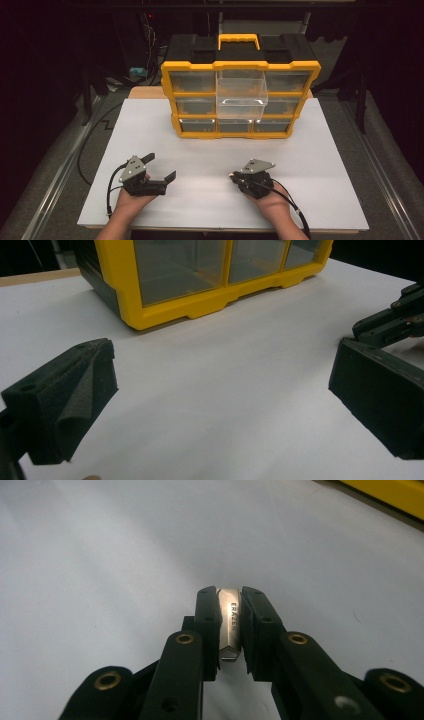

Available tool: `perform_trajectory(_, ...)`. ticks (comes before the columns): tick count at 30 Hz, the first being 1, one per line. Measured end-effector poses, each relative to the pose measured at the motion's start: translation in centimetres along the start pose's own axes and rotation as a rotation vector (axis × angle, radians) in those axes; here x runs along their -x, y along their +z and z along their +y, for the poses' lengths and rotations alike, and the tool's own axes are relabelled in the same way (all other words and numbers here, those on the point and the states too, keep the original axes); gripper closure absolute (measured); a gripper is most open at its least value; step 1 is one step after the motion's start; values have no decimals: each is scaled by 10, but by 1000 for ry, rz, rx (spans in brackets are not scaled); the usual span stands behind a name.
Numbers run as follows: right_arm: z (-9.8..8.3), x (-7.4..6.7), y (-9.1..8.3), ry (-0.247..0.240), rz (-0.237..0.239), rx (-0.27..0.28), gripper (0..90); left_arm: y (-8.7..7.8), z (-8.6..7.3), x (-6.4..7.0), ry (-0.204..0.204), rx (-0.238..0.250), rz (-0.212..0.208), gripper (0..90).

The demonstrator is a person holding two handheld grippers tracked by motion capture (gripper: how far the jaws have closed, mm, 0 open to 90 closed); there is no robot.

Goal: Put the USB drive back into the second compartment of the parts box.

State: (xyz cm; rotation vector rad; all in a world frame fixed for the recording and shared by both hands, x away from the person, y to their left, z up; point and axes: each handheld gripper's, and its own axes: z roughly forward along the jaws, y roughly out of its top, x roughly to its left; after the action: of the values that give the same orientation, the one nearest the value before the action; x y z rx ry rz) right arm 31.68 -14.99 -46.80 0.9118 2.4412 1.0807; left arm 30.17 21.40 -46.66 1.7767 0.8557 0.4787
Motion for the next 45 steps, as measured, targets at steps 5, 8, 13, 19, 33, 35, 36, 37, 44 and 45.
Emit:
perform_trajectory(5,-2,6,-8,1,-8,8,802,-1,0,0,2,3,2,0)
perform_trajectory(8,-4,11,-12,9,-10,10,802,-1,0,0,-4,3,-3,0)
perform_trajectory(13,-9,20,-22,28,-19,20,802,0,-1,0,0,-2,0,0)
perform_trajectory(19,-14,33,-32,48,-25,23,802,-1,-1,-1,-5,4,8,0)
perform_trajectory(33,-18,45,-41,63,-33,30,802,-2,0,-4,-18,11,8,0)
perform_trajectory(35,-16,46,-41,63,-28,23,802,-2,0,-4,-19,10,8,0)
perform_trajectory(36,-15,47,-41,65,-25,21,801,-2,0,-3,-22,16,6,0)
perform_trajectory(37,-14,47,-42,69,-22,19,802,-2,0,-3,-21,17,7,0)
perform_trajectory(44,-7,50,-42,51,-9,-36,802,-2,0,-2,-17,13,0,0)
perform_trajectory(45,-4,52,-43,66,3,-63,802,-2,0,-2,-13,10,-2,0)
